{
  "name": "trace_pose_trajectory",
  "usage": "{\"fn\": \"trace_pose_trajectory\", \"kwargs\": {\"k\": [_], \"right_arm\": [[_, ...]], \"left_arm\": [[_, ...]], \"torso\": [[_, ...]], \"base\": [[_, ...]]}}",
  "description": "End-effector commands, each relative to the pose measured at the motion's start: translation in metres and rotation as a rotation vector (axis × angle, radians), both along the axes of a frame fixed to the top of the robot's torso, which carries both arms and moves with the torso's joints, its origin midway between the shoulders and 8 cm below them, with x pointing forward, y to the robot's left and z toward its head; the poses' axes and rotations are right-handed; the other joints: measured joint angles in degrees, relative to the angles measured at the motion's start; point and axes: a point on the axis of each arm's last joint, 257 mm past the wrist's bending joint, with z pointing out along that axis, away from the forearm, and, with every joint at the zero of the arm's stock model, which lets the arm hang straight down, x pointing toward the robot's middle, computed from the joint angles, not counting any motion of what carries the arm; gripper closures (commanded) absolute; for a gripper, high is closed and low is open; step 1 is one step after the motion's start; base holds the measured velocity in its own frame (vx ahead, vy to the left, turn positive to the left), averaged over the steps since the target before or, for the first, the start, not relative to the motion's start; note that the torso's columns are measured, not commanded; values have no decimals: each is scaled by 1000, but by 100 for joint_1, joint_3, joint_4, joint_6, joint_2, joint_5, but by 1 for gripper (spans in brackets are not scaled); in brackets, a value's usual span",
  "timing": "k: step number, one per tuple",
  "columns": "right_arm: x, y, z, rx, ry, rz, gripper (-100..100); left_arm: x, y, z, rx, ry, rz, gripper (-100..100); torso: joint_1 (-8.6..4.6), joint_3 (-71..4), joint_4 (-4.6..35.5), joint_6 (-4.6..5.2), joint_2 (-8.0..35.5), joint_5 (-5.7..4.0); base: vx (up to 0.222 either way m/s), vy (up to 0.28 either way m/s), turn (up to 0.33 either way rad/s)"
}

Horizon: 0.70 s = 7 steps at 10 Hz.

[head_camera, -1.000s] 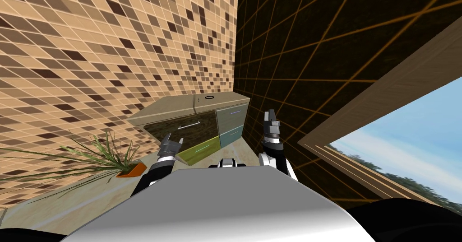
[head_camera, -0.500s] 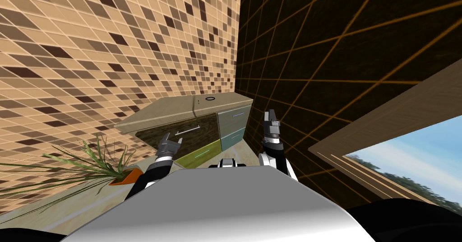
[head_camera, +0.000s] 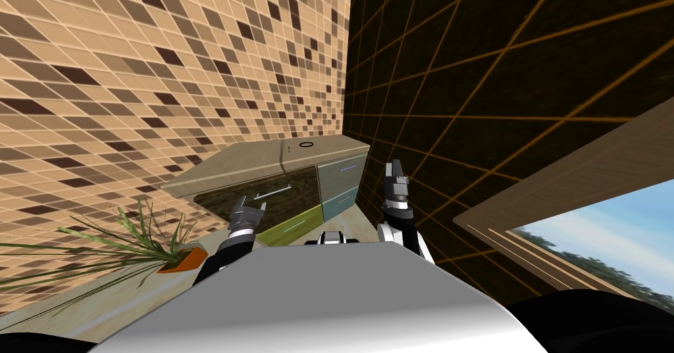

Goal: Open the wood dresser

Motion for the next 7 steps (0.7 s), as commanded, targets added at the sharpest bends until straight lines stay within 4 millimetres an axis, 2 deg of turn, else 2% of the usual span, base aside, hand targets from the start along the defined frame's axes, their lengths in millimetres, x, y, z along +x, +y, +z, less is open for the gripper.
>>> {"fn": "trace_pose_trajectory", "kwargs": {"k": [1, 7], "right_arm": [[0, 0, 0, 0, 0, 0, 0], [0, 0, 0, 0, 0, 0, 0]], "left_arm": [[-3, -1, -4, -43, -12, 33, -100], [25, 20, 1, -30, -10, 57, -100]], "torso": [[1, -5, -2, 0, -7, 0], [-3, 0, 0, 0, 0, -1]], "base": [[6, 3, -1], [-37, -2, -49]]}}
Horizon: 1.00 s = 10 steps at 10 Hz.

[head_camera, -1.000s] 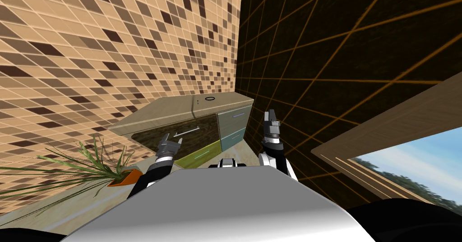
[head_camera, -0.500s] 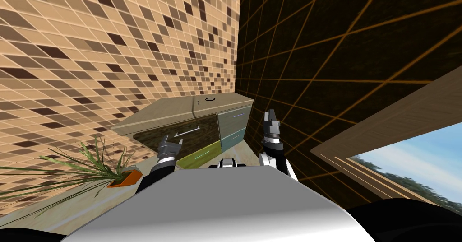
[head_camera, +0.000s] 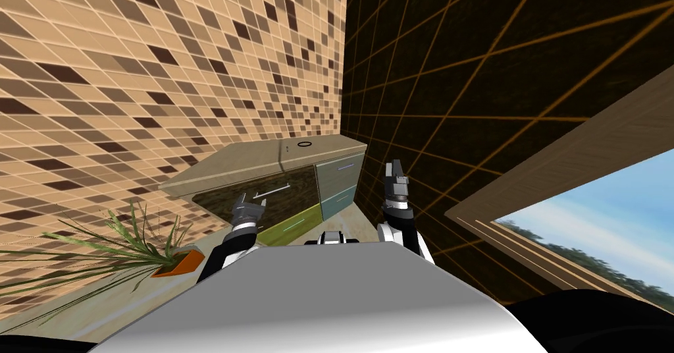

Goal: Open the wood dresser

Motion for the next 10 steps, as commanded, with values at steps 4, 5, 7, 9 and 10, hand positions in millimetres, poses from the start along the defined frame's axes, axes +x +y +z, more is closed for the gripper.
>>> {"fn": "trace_pose_trajectory", "kwargs": {"k": [4, 5, 7, 9, 10], "right_arm": [[0, 0, 0, 0, 0, 0, 0], [0, 0, 0, 0, 0, 0, 0], [0, 0, 0, 0, 0, 0, 0], [0, 0, 0, 0, 0, 0, 0], [0, 0, 0, 0, 0, 0, 0]], "left_arm": [[25, 18, 4, -5, 1, 28, -100], [22, 16, 5, -4, 0, 25, -100], [12, 9, 2, -1, 2, 13, 100], [3, 2, 0, 0, 2, 3, 100], [-2, -1, -1, 0, 2, -2, 100]], "torso": [[0, -2, -1, 0, -3, 0], [0, 0, 0, 0, 0, 0], [3, -8, -4, -2, -13, 1], [-4, 1, 9, -6, 5, -10], [-3, 5, 8, -1, 9, -5]], "base": [[-38, -1, -49], [-18, -1, -11], [30, -5, 61], [57, 6, 63], [42, 6, 43]]}}
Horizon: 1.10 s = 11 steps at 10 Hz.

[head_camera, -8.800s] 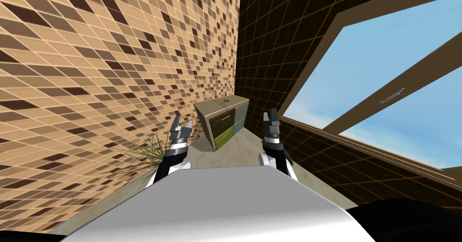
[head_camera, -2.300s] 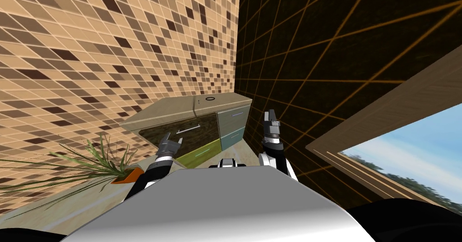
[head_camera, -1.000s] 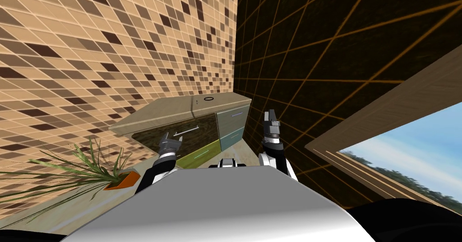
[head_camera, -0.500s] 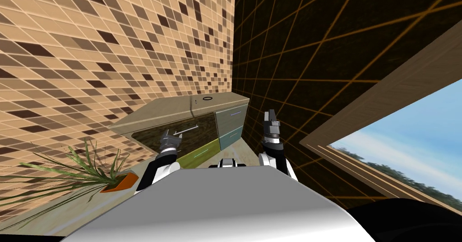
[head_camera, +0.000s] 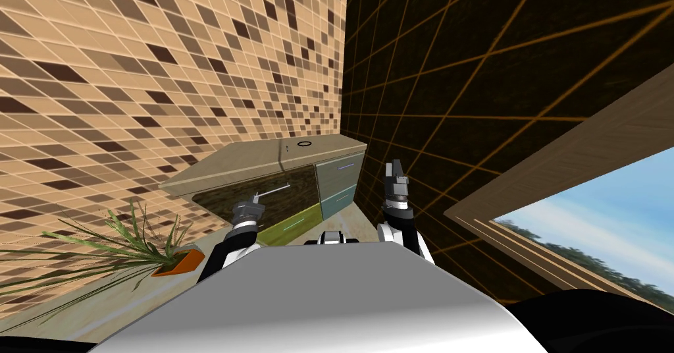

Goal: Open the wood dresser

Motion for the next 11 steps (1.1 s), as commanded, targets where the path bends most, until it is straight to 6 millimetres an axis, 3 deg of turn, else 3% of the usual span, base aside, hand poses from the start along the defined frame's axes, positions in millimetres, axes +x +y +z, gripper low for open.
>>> {"fn": "trace_pose_trajectory", "kwargs": {"k": [1, 5, 8, 11], "right_arm": [[0, 0, 0, 0, 0, 0, 0], [0, 0, 0, 0, 0, 0, 0], [0, 0, 0, 0, 0, 0, 0], [0, 0, 0, 0, 0, 0, 0]], "left_arm": [[-12, -8, 0, 1, -6, -13, 100], [-23, -17, -2, -2, -3, -26, 100], [-32, -18, 10, -3, -9, -30, 100], [-35, -19, 6, -6, 1, -32, 100]], "torso": [[1, 2, -2, 0, 2, 3], [6, -4, -6, -2, -8, 6], [-29, 21, 6, 3, 34, -3], [-14, -2, 4, 0, 6, -9]], "base": [[37, 5, 50], [33, 1, 38], [-114, -79, 6], [-120, -67, 8]]}}
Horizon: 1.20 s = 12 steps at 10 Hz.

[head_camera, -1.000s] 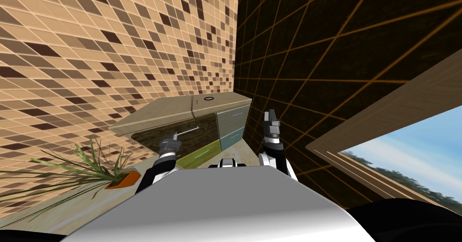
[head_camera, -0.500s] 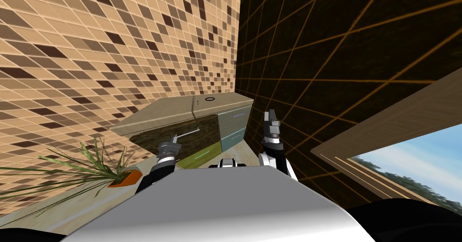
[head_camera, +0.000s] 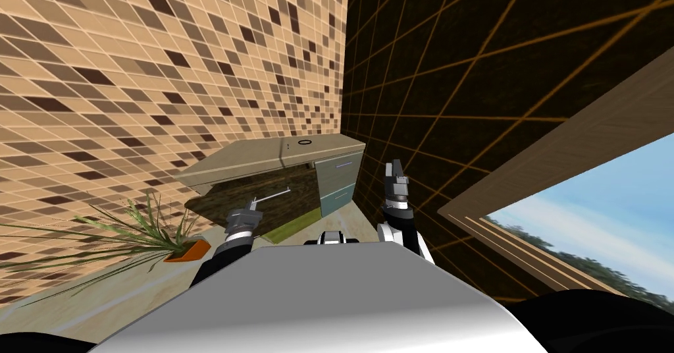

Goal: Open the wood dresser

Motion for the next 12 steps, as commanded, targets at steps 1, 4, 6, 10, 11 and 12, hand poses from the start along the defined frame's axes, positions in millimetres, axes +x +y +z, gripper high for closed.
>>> {"fn": "trace_pose_trajectory", "kwargs": {"k": [1, 4, 6, 10, 11, 12], "right_arm": [[0, 0, 0, 0, 0, 0, 0], [0, 0, 0, 0, 0, 0, 0], [0, 0, 0, 0, 0, 0, 0], [0, 0, 0, 0, 0, 0, 0], [0, 0, 0, 0, 0, 0, 0], [0, 0, 0, 0, 0, 0, 0]], "left_arm": [[-2, -2, 6, 3, -12, -4, 100], [-5, -3, 4, -1, -1, -5, 100], [-9, 18, 16, -8, 9, 30, -100], [-16, 43, 36, -12, 9, 74, -100], [-18, 49, 42, -12, 9, 84, -100], [-20, 54, 47, -13, 9, 93, -100]], "torso": [[-1, 6, 3, 1, 4, 0], [-16, 10, 16, 3, 18, -16], [15, -20, -7, 4, -36, 1], [19, -4, -10, 1, -17, 13], [17, -2, -11, 1, -14, 14], [11, -2, -2, 0, -8, 3]], "base": [[-155, -89, 11], [-167, -89, 6], [-43, -32, -166], [-29, -29, -104], [-31, -32, -115], [-31, -27, -109]]}}
